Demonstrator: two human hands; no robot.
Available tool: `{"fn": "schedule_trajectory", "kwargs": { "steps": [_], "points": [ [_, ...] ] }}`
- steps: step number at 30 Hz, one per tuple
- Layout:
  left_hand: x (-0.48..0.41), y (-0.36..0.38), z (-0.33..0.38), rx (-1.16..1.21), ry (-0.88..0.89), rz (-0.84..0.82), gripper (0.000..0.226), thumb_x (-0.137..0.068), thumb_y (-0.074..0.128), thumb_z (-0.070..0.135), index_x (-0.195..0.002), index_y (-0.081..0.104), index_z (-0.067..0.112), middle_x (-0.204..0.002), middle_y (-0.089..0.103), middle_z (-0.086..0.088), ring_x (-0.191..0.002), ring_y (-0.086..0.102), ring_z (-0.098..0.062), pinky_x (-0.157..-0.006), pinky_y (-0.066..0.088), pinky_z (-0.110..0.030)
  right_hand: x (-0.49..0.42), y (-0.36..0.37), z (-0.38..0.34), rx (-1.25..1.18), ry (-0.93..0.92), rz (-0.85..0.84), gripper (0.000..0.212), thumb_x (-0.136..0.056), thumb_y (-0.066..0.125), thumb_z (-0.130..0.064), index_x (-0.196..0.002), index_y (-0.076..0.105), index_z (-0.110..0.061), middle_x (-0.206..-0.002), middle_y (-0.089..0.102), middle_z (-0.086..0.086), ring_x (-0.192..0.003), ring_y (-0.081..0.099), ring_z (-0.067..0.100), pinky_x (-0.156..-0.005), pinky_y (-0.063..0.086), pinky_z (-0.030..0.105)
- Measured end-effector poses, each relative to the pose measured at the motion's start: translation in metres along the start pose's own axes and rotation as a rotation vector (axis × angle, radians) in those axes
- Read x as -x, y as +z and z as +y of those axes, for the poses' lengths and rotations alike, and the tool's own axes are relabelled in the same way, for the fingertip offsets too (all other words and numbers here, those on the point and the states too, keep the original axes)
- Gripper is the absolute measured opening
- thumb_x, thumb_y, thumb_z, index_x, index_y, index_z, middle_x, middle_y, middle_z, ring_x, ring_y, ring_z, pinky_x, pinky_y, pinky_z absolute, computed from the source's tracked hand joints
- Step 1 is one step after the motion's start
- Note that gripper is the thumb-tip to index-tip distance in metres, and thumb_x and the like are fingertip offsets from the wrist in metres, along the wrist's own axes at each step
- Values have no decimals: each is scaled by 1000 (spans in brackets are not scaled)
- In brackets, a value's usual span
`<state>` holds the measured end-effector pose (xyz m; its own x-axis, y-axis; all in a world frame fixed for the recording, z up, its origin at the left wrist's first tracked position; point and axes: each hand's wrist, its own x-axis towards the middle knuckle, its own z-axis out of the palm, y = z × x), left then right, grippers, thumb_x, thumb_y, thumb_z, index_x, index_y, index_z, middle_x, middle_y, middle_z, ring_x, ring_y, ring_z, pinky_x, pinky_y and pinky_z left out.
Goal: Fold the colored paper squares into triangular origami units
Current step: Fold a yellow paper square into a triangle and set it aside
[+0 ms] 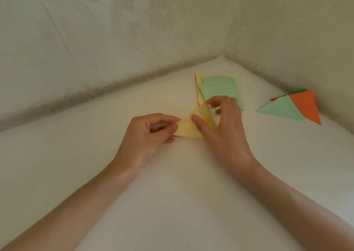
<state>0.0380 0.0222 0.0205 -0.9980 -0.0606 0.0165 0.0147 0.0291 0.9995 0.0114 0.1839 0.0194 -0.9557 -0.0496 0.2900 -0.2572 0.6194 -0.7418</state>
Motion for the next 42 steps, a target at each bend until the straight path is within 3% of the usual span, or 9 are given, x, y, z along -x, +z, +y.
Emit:
{"fn": "schedule_trajectory", "kwargs": {
  "steps": [3, 6, 8, 12, 19, 31, 33, 36, 42],
  "points": [
    [0, -4, 3, 142, -33, 36, 16, -82, 65, -1, -84, 72, 14, -74, 73, 2, -69, 68, -8, -63, 54, -16, -7, -6, -1, -276, 236, -30, 60, -79, 72, -35, -127, 38, -23, -123, 44, -9, -113, 44, 6, -94, 37, 21],
    [-1, -6, 4, 179, -58, 23, 14, -81, 65, -1, -84, 71, 11, -74, 73, 0, -70, 68, -10, -61, 54, -18, -13, -11, 1, -527, 269, -175, 30, -82, 70, -23, -108, 61, -10, -98, 63, -2, -88, 58, 7, -77, 43, 23],
    [-2, -7, 4, 144, -53, 3, 13, -82, 64, -2, -83, 70, 10, -72, 71, 1, -68, 66, -7, -60, 54, -18, -15, -15, 2, -587, 228, -205, 23, -83, 69, -16, -91, 64, 4, -81, 58, 10, -76, 51, 17, -70, 36, 31],
    [0, -6, 6, 93, -43, -67, 5, -85, 62, 4, -84, 66, 8, -69, 70, 1, -69, 67, -10, -58, 53, -21, -15, -20, -1, -614, 190, -256, 28, -78, 72, -16, -87, 64, 10, -79, 57, 24, -77, 49, 20, -74, 35, 36],
    [8, 0, 6, 14, 122, -83, 28, -84, 61, 10, -109, 66, 22, -75, 73, 0, -73, 71, -18, -65, 55, -23, -10, -19, -5, -588, 152, -299, 4, -85, 65, -7, -85, 68, -6, -79, 67, 4, -73, 60, 11, -70, 46, 25],
    [4, -2, 3, 0, 108, -71, 25, -79, 63, 21, -103, 67, 24, -67, 70, -4, -63, 62, -10, -61, 52, -21, -10, -19, -6, -602, 131, -347, 5, -85, 64, -4, -85, 68, -7, -75, 65, 0, -69, 59, 7, -64, 46, 17],
    [4, -4, 3, -68, 129, -71, 14, -81, 62, 25, -88, 71, 17, -63, 66, -1, -59, 56, -5, -56, 43, -16, -10, -19, -6, -573, 122, -363, 6, -85, 64, -5, -84, 69, -8, -75, 64, 1, -70, 58, 8, -66, 45, 21],
    [2, -7, -3, -389, 242, -52, 26, -89, 60, 29, -72, 65, 10, -58, 53, 2, -51, 42, -4, -52, 30, -13, -9, -18, -5, -526, 113, -384, 5, -85, 65, -6, -84, 70, -7, -75, 64, 3, -70, 57, 11, -68, 44, 27],
    [2, -12, -10, -699, 452, -8, 38, -92, 42, 49, -74, 54, 17, -47, 38, 2, -46, 39, -17, -46, 25, -17, -9, -18, -6, -525, 110, -387, 10, -86, 65, -6, -77, 68, -11, -67, 60, -4, -65, 54, 8, -62, 41, 22]
  ]
}}
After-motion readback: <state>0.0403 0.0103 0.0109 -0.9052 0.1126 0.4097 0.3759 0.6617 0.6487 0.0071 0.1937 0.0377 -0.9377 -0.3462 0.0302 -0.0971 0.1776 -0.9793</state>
